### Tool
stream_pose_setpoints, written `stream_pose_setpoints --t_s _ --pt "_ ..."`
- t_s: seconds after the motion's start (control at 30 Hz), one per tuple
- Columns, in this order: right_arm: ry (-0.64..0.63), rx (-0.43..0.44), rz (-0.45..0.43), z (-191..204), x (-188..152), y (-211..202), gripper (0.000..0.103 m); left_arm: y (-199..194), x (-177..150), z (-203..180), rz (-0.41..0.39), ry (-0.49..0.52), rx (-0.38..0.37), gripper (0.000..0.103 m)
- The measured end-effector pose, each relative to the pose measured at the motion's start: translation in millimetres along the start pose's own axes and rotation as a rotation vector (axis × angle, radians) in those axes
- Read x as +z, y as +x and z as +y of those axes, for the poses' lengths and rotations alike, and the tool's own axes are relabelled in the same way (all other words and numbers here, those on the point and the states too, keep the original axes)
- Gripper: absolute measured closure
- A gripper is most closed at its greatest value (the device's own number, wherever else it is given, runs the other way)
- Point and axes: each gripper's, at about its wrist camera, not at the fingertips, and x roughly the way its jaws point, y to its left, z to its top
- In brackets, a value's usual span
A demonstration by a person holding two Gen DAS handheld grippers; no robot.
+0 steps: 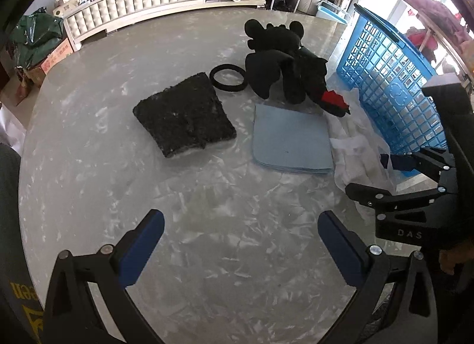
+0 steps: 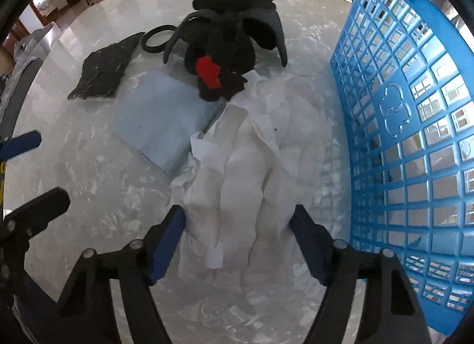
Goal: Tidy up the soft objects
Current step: 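Lower the right gripper onto the crumpled white fabric and grasp it, then lift the white fabric with the right gripper and release it into the basket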
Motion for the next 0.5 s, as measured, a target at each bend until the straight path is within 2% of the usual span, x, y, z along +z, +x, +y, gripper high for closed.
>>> stream_pose_setpoints --t_s 0.1,0.27,0.33,0.5 --pt "-0.026 0.001 -0.002 11 -4 -2 0.052 0 -1 1 -0.006 0.005 0.006 0.0" --pt "-0.049 -0.001 -0.017 26 -10 -7 0.065 -5 2 15 -0.019 0.011 0.038 0.0" --pt "-0.051 -0.006 -0.02 28 -11 -9 0.075 -7 5 25 -0.018 0.0 0.042 0.0" --pt "-0.041 0.042 -0.008 16 -16 -14 0.08 -11 17 49 -0.01 0.014 0.075 0.0"
